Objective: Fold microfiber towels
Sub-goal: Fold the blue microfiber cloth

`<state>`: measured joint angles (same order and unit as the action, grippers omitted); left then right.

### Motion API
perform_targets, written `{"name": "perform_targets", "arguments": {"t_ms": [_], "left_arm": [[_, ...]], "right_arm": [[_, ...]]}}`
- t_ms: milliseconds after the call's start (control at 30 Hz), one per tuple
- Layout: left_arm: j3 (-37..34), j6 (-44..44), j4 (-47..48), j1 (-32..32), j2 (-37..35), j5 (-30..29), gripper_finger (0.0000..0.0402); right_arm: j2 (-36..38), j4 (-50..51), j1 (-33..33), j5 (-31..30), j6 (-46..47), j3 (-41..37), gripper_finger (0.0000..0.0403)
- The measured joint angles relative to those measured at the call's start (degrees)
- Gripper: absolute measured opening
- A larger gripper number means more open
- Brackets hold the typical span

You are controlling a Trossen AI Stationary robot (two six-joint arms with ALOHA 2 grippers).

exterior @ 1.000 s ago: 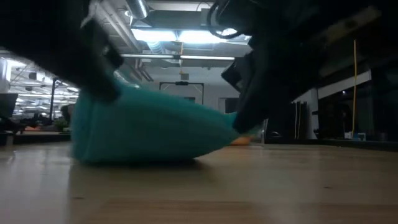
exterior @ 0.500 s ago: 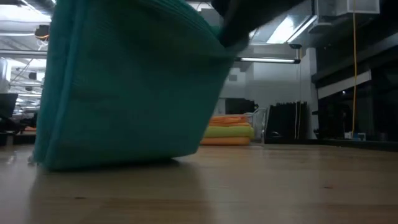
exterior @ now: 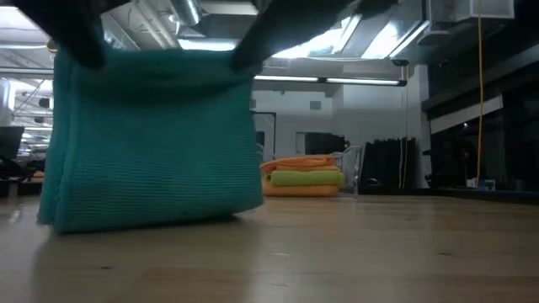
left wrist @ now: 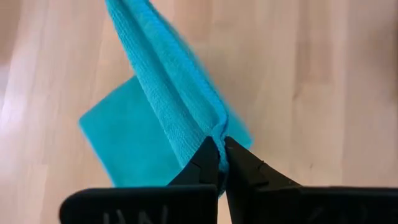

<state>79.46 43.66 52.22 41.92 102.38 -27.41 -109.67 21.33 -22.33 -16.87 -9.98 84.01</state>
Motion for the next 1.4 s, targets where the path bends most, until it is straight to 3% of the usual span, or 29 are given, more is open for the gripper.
{"name": "perform_targets", "arguments": {"t_ms": [567, 833, 967, 1200, 1400], "left_arm": [[-8.88, 2.28, 2.77, -3.40, 0.25, 2.88, 0.0000], [-13.58, 1.20, 2.59, -5.83, 0.25, 2.63, 0.0003], [-14.55, 1.20, 2.59, -6.81, 0.27, 3.32, 0.0027], [-14.58, 1.20, 3.25, -8.15, 0.27, 3.23, 0.0105], [-14.52, 1.44, 7.92, -9.27, 0.27, 2.14, 0.0150]], "right_arm": [[-9.57, -12.07, 10.06, 5.12, -8.35, -0.05, 0.0002], [-13.07, -14.51, 12.72, 6.23, -6.71, -0.07, 0.0004], [-12.98, -15.19, 13.27, 6.45, -5.61, -0.05, 0.0036], [-12.98, -15.94, 14.18, 6.31, -5.31, -0.05, 0.0125], [-12.68, -15.77, 14.27, 3.08, -5.29, 0.20, 0.0174]]}}
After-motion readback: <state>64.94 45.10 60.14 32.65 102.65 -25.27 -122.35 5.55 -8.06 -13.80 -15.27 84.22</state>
